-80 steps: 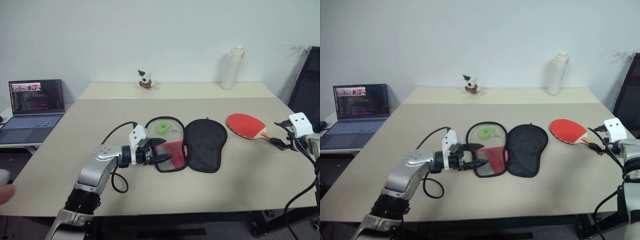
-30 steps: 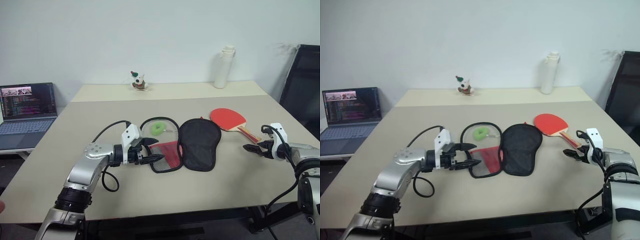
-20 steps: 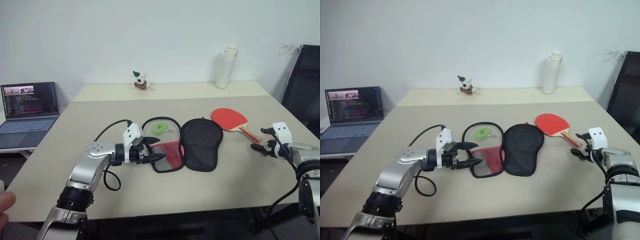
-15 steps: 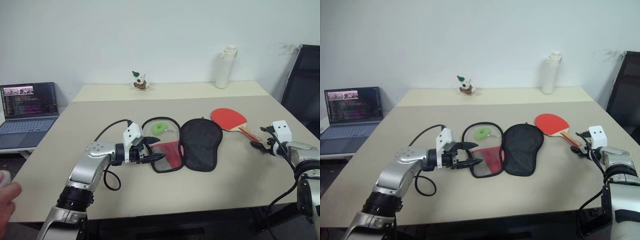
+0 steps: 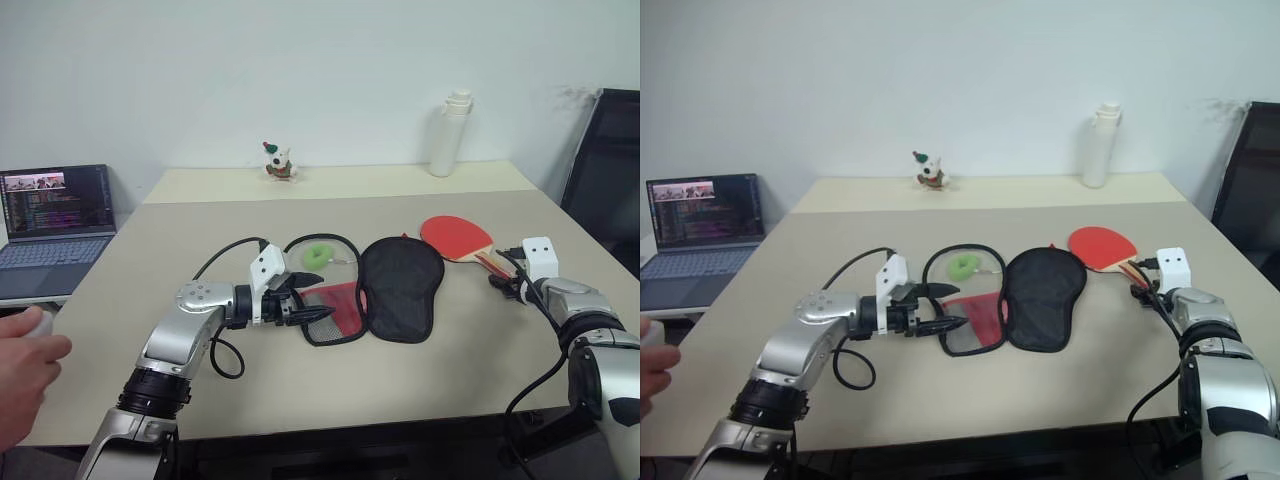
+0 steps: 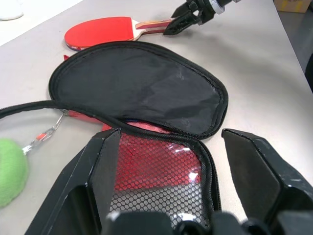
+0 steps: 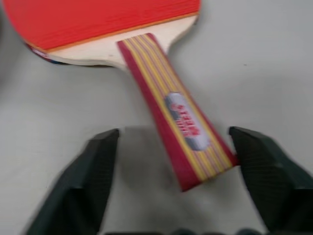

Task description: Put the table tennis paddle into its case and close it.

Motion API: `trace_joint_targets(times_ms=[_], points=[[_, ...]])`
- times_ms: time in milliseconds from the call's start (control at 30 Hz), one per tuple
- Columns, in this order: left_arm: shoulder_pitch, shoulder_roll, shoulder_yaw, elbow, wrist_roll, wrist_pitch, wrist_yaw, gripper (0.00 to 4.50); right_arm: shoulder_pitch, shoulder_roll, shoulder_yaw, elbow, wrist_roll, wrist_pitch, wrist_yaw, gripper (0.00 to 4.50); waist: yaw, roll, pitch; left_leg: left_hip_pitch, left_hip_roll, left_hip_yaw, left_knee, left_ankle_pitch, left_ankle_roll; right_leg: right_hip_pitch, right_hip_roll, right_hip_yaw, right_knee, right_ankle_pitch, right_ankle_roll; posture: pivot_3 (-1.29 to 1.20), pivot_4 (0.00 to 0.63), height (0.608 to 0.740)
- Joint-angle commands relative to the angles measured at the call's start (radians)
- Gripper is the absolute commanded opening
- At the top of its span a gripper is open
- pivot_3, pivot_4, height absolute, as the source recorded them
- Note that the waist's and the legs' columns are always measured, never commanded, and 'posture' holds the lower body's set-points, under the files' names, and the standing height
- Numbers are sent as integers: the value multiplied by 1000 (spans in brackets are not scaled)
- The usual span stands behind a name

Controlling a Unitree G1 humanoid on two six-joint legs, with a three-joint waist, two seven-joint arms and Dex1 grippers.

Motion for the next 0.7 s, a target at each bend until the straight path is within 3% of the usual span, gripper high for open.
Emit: trace_joint_targets(times_ms=[33, 133, 467, 700], points=[[0, 5, 14, -19, -3, -20, 2, 3598, -29, 3, 2, -11, -6, -10, -3, 2106, -2, 0, 0, 0, 0, 0, 0, 0, 0, 0, 0, 0, 0, 0, 0, 0, 150, 740], [6, 1, 14, -16, -2, -25, 6, 3598, -25, 4, -5, -15, -2, -3, -28, 1466, -2, 0, 0, 1, 0, 1, 0, 0, 0, 0, 1, 1, 0, 0, 0, 0, 150, 740], [29, -18, 8, -37, -8, -23, 18, 3598, 2, -8, 35, -120, -5, 93, 81, 1448, -1, 0, 0, 0, 1, 4, 0, 0, 0, -1, 1, 1, 0, 1, 2, 0, 150, 740], [55, -29, 4, -89, -21, -21, 14, 3598, 410, -79, -4, -963, 110, 612, 145, 1448, 17, 0, 0, -7, 4, 3, 0, 0, 0, -9, 0, 2, 2, 1, 2, 0, 150, 740]])
